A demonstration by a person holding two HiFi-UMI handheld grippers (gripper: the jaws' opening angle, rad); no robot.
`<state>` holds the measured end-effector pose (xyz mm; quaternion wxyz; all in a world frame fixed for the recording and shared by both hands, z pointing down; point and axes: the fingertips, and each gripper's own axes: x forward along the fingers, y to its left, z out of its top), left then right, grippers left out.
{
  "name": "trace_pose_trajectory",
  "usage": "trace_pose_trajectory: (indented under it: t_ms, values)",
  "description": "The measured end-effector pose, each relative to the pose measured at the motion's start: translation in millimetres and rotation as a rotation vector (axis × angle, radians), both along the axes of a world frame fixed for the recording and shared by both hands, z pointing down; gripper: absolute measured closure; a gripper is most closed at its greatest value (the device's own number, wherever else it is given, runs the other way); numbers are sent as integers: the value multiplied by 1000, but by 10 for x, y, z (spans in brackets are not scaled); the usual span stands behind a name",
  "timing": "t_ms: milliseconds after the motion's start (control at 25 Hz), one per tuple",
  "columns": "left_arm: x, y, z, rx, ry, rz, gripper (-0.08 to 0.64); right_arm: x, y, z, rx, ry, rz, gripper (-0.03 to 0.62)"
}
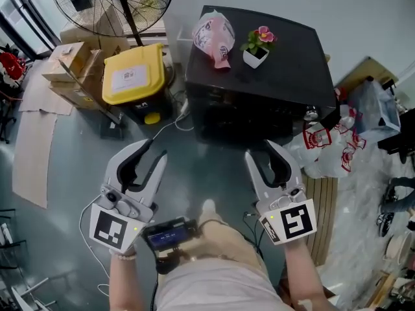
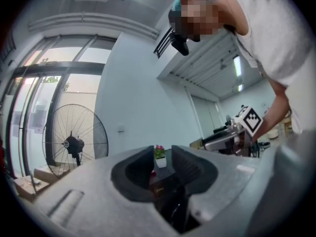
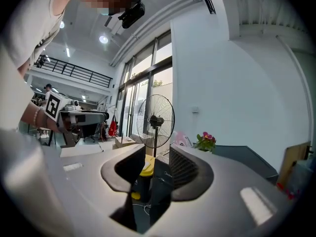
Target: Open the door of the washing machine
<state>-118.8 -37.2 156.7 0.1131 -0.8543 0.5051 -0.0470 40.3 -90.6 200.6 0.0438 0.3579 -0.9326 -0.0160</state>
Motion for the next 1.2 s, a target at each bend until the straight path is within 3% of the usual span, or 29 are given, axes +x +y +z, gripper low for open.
trace_pose_trajectory:
  t_ms: [440,1000,1200]
  values:
    - [16,-434,459,-84,-4,82,448,-229,-248,316,-46,14,14,456]
    - [122,-1014,1171,-122,-47,283,436,-184,-635,869,-95,47,164,456]
    - [143,-1111,1517,-147,-30,314,433,-222,-657,1201,-117,63,185,456]
